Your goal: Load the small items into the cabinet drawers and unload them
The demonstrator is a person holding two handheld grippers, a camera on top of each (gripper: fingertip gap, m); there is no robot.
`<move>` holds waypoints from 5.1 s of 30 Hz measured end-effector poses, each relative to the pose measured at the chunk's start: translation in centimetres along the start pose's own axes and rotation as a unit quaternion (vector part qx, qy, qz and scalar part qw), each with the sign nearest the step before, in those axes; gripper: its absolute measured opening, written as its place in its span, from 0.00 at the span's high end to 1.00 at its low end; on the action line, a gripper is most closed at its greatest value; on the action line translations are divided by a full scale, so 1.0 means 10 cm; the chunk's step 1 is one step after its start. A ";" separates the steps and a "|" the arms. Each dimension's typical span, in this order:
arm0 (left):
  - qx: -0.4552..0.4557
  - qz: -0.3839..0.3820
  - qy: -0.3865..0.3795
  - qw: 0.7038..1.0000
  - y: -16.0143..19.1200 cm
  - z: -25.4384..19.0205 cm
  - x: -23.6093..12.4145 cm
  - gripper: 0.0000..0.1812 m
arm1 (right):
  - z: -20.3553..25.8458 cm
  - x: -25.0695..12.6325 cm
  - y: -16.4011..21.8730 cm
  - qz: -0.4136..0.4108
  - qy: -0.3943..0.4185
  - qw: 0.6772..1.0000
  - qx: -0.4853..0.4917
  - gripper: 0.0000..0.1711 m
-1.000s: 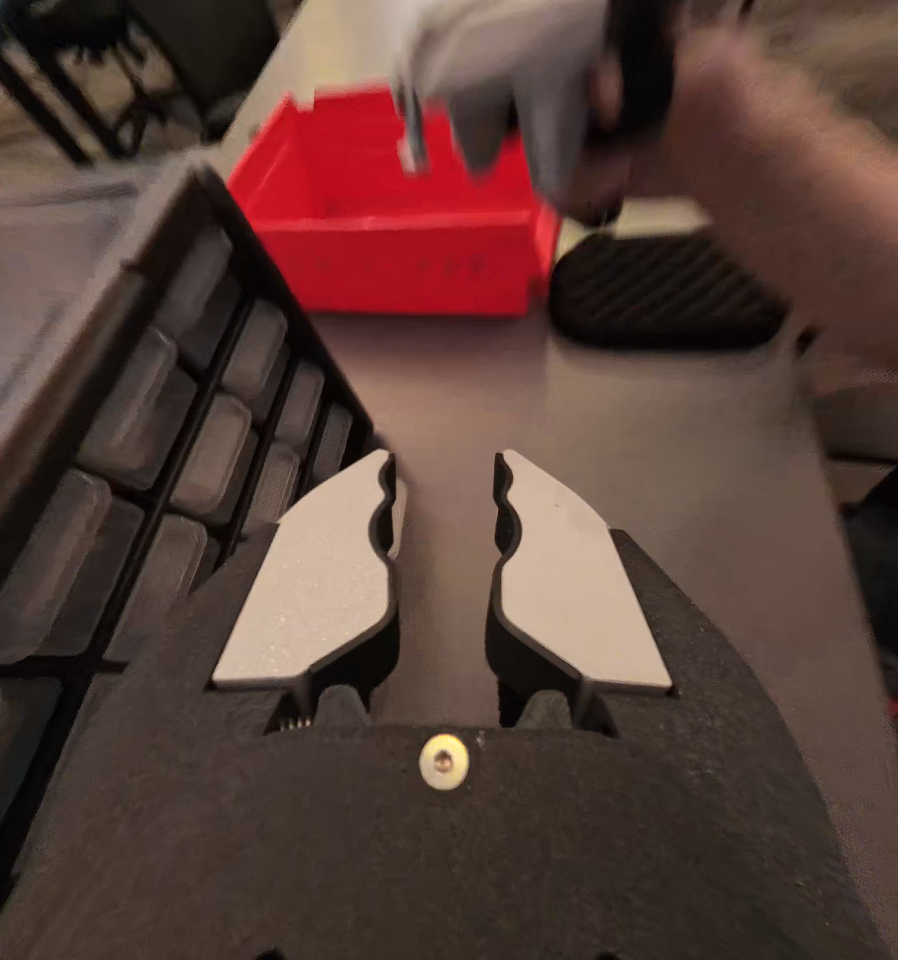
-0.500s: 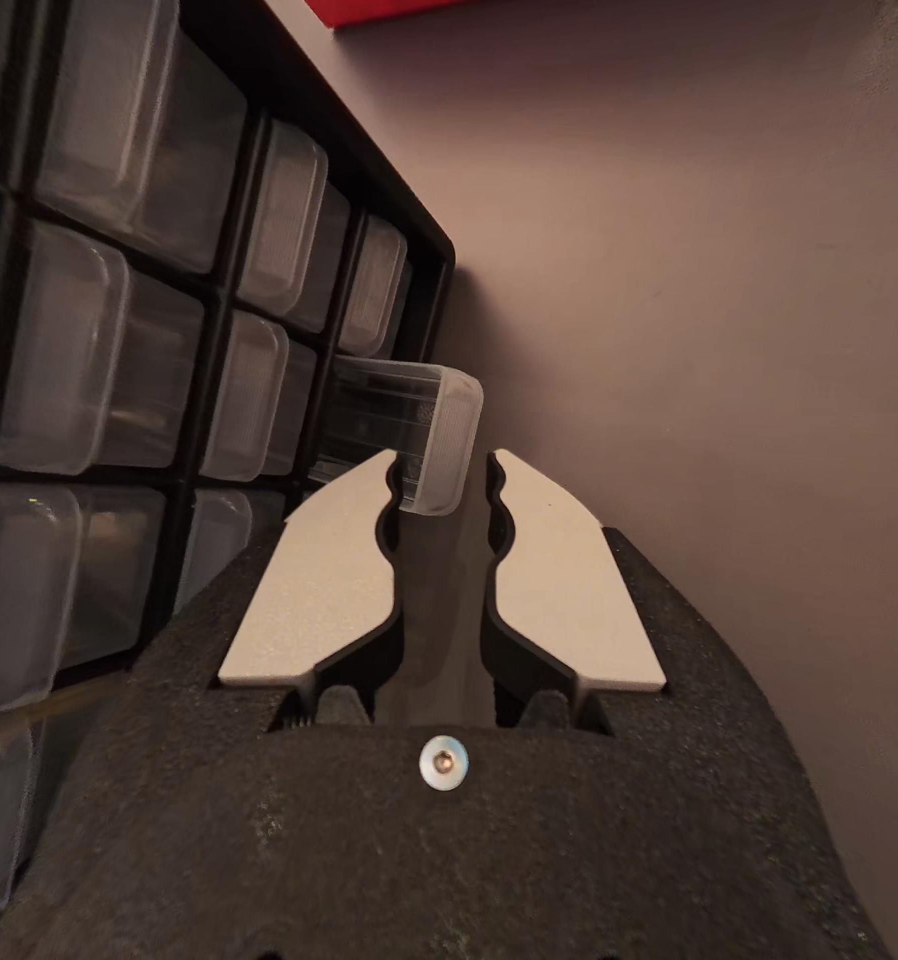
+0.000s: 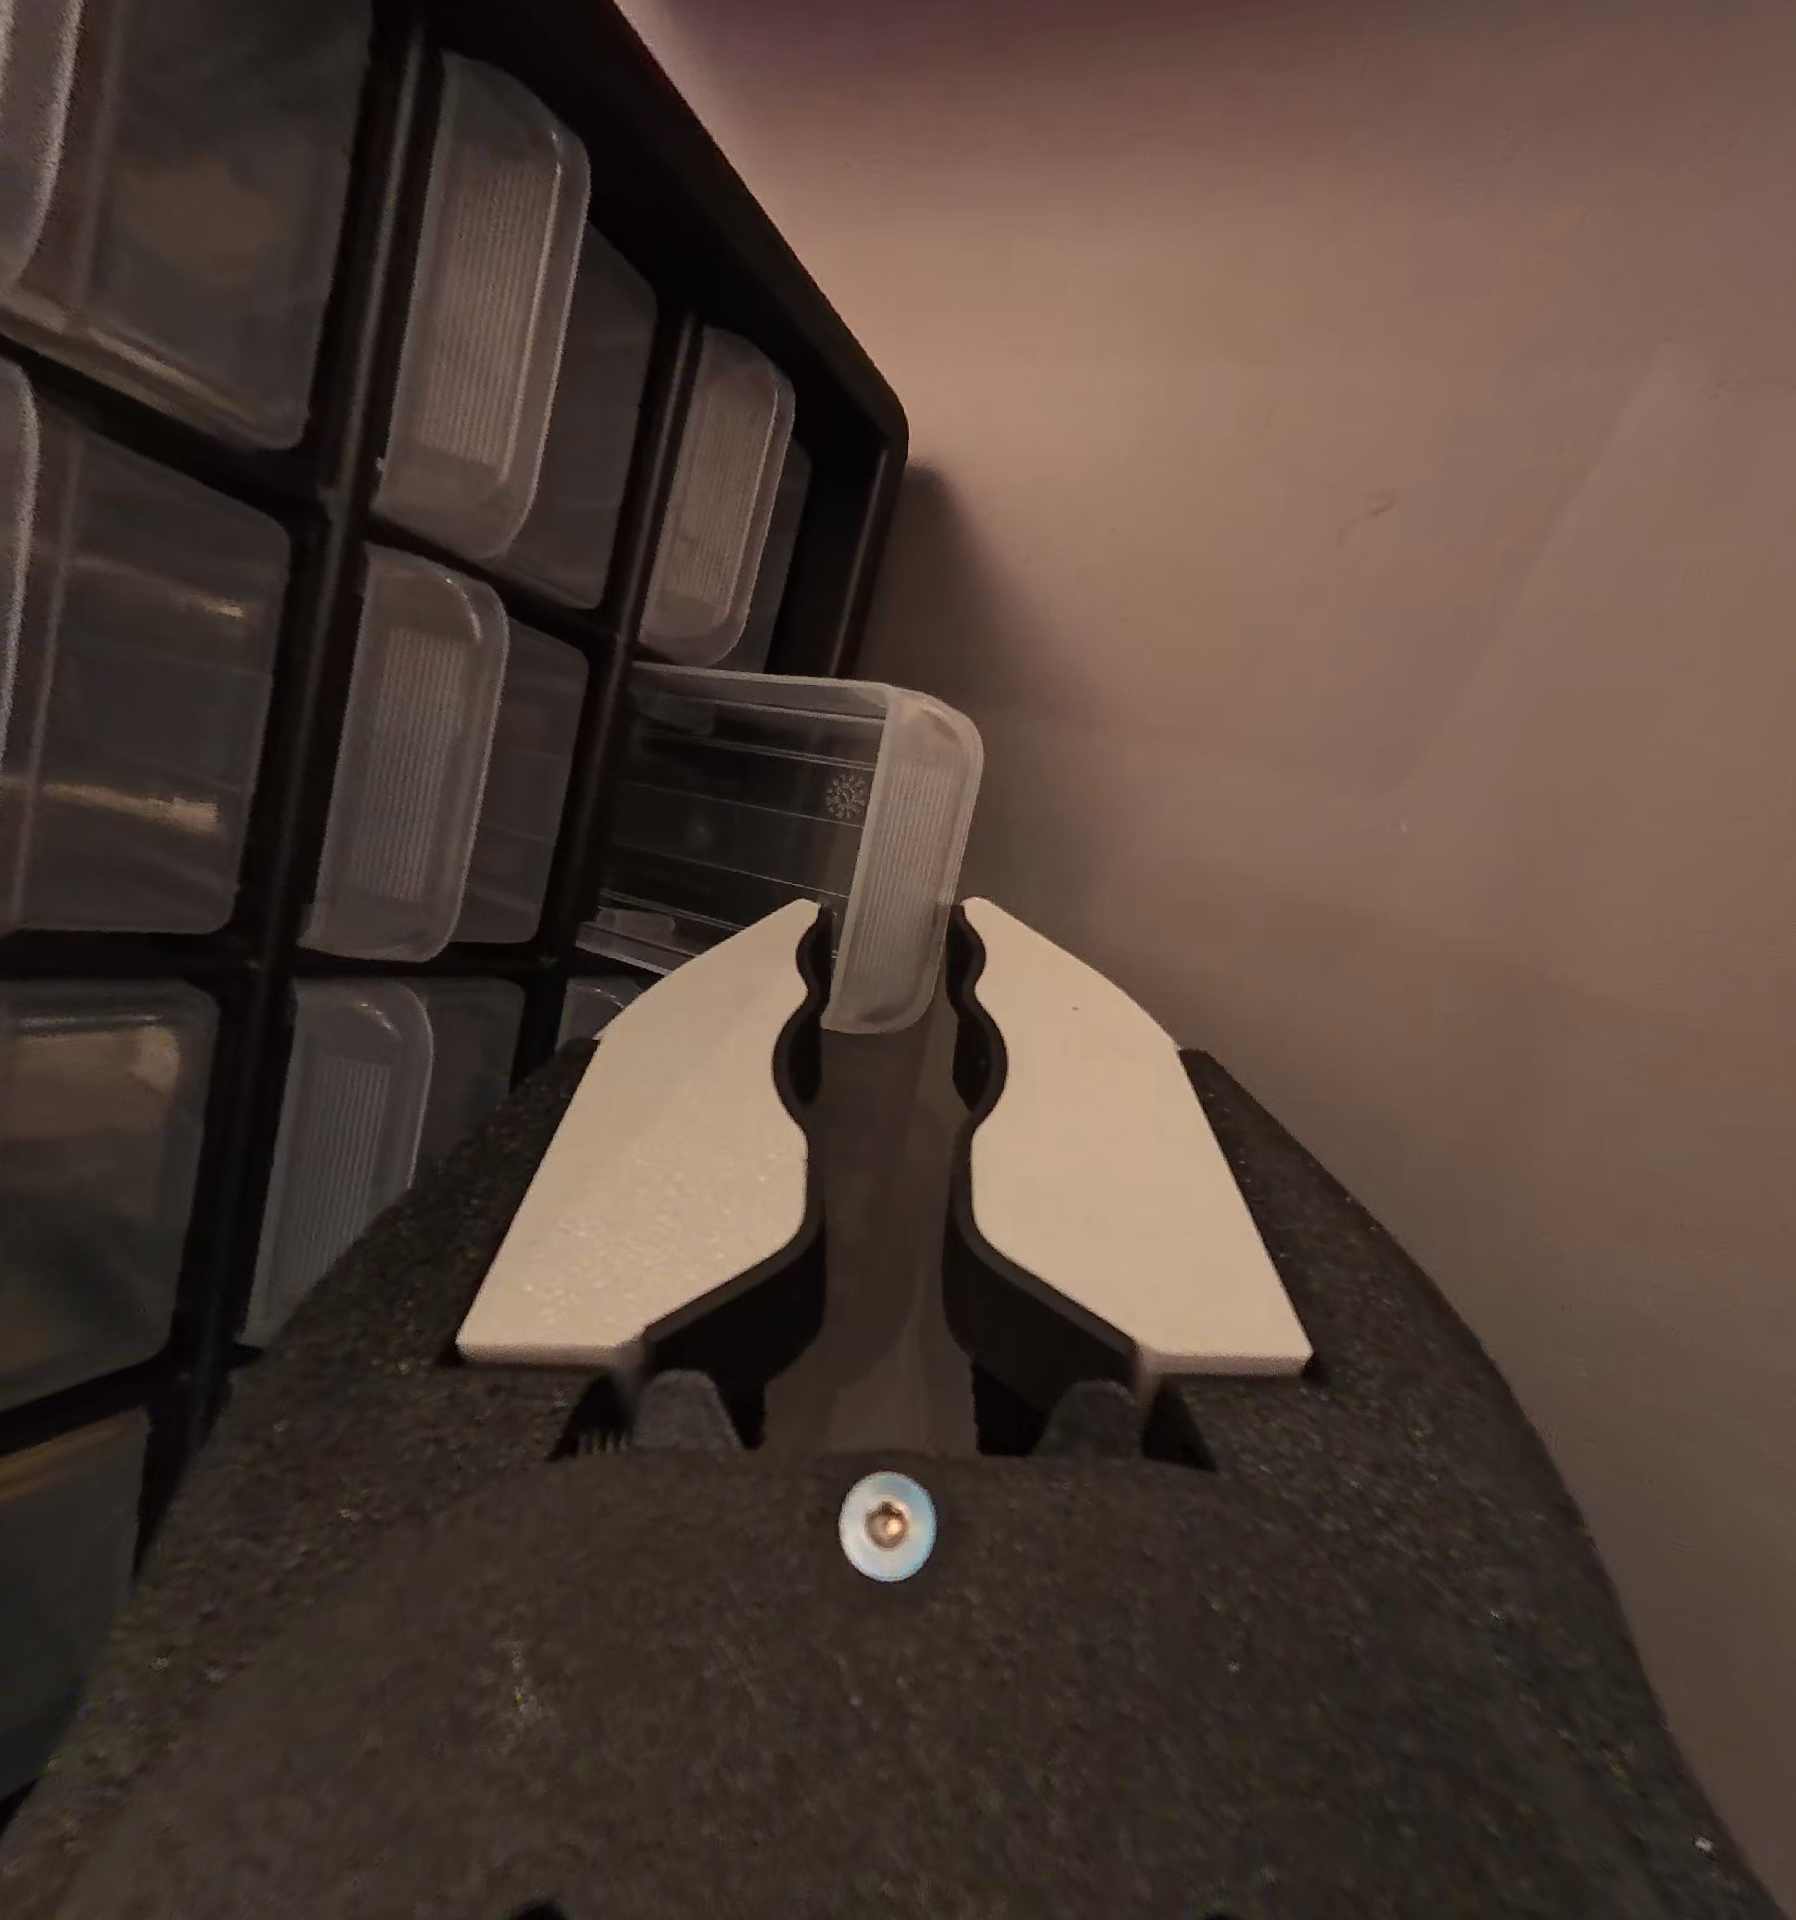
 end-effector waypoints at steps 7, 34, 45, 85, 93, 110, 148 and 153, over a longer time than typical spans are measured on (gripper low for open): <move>-0.017 0.011 -0.055 0.998 -0.01 0.08 0.05 0.88 | 0.16 -0.50 -0.14 -0.121 0.061 0.990 -0.036 0.84; 0.011 -0.020 -0.131 0.991 -0.04 -0.16 0.07 0.96 | 0.60 -1.83 -0.82 -0.315 0.017 0.942 -0.117 0.84; -0.063 -0.043 -0.138 0.988 -0.03 0.01 0.21 0.98 | 0.58 -1.79 -0.81 -0.318 0.000 0.941 -0.113 0.84; 0.027 0.017 -0.395 0.918 0.50 -0.08 0.18 0.90 | 0.70 -1.67 -0.84 -0.315 -0.083 0.936 -0.133 0.84; 0.033 0.020 -0.396 0.917 0.50 -0.12 0.16 0.92 | 0.83 -1.62 -0.87 -0.297 -0.081 0.937 -0.164 0.84; 0.048 0.008 -0.386 0.921 0.49 -0.72 -0.23 0.93 | 2.72 -1.78 -0.79 -0.231 -0.400 0.784 -0.415 0.88; 0.050 -0.005 -0.364 0.930 0.52 -0.84 -0.33 0.93 | 3.87 -0.65 -0.82 0.113 -0.312 0.743 -0.581 0.99; 0.056 -0.002 -0.365 0.929 0.52 -0.84 -0.33 0.93 | 3.90 -0.51 -0.76 0.152 -0.273 0.737 -0.599 0.91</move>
Point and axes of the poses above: each gripper's, where its closed fingertips meet, x out along the fingers, y out of its underside, z = x × y across the jaws, the point moved 10 cm from there along -x, back along the fingers
